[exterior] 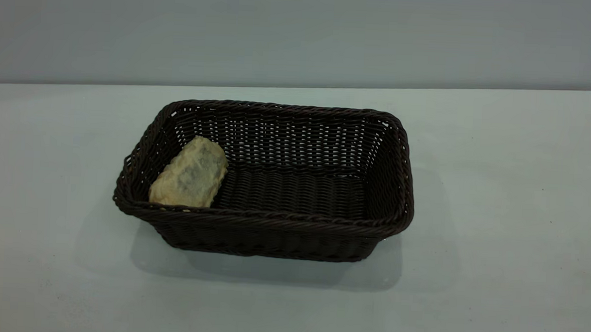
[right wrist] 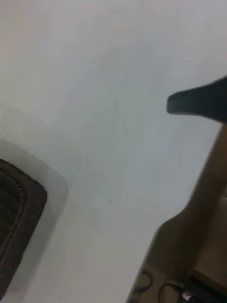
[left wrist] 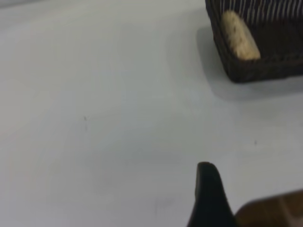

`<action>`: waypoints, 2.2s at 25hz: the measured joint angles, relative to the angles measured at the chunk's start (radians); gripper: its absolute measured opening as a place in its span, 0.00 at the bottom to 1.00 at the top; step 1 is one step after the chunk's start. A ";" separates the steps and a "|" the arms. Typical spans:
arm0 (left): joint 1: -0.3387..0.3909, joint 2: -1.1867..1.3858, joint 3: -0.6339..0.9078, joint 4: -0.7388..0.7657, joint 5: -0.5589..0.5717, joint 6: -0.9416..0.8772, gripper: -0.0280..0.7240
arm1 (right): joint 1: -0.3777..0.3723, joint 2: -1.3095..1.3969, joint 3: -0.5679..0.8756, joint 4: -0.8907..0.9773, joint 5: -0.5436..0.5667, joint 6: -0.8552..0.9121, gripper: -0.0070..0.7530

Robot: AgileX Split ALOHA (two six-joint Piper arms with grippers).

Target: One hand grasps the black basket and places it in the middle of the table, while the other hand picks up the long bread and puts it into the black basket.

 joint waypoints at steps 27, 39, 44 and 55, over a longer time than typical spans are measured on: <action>0.000 0.000 0.057 -0.012 -0.023 -0.004 0.73 | 0.000 0.000 0.003 0.001 -0.002 0.000 0.74; 0.091 0.000 0.057 -0.012 -0.023 -0.004 0.73 | -0.204 -0.099 0.003 0.001 -0.002 0.000 0.74; 0.091 0.000 0.057 -0.012 -0.023 -0.003 0.73 | -0.252 -0.105 0.003 0.003 -0.001 0.000 0.74; 0.091 0.000 0.057 -0.012 -0.023 -0.003 0.73 | -0.253 -0.105 0.003 0.004 -0.001 0.000 0.74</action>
